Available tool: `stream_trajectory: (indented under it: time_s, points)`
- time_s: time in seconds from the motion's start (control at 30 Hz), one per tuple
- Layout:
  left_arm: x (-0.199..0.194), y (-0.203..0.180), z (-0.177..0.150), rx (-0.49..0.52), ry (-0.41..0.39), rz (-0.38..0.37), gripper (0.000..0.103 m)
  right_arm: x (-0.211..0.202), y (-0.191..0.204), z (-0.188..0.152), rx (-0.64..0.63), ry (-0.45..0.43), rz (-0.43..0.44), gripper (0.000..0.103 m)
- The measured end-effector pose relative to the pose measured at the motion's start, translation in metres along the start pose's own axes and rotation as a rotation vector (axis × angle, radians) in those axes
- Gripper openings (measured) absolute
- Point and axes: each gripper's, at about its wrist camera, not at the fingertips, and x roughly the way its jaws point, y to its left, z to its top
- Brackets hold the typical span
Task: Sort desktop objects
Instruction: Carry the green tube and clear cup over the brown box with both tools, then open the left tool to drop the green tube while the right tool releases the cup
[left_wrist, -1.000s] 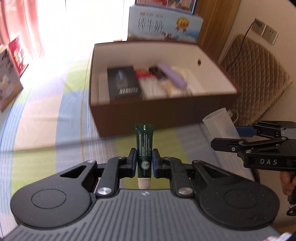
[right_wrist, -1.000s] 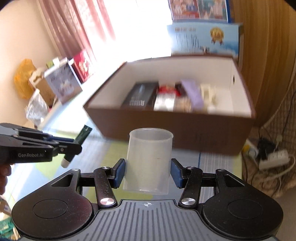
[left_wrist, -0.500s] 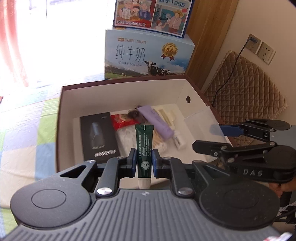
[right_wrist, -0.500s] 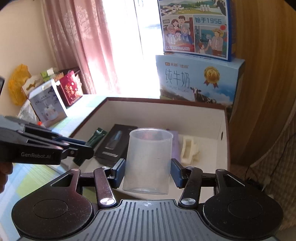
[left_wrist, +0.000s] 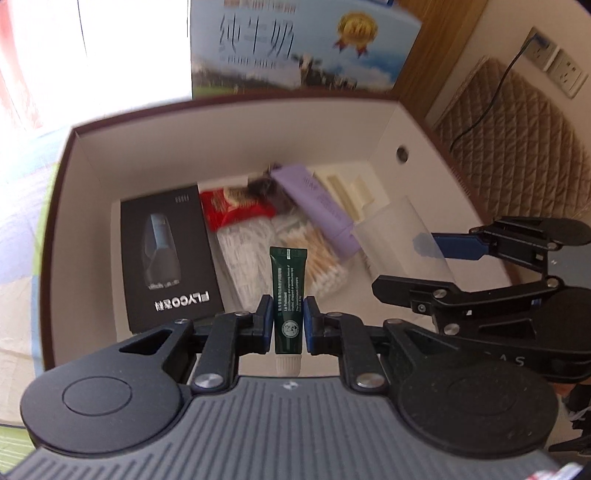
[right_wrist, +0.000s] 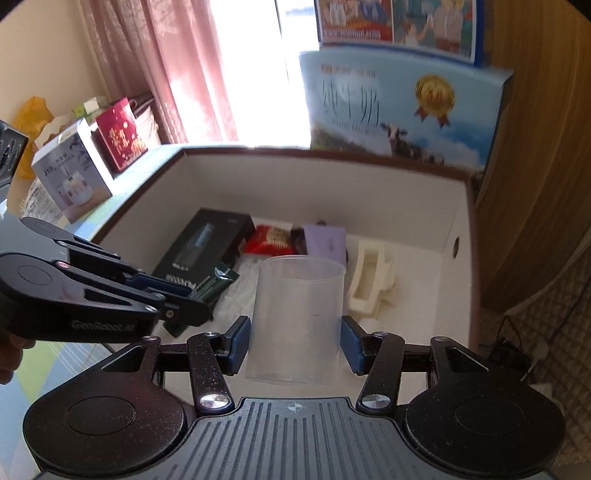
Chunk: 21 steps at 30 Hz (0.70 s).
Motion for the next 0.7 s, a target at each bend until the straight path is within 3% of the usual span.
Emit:
stream_trajectory:
  time_s: [0.37,0.7]
  points:
    - [0.035,0.006,-0.009,-0.019,0.118,0.036,0.013,0.025,-0.011,-0.006,0.065,0.087,0.026,0.049]
    - [0.035,0.006,-0.008,-0.006,0.118,0.049,0.014,0.032,-0.012,-0.006,0.076,0.112,0.039,0.049]
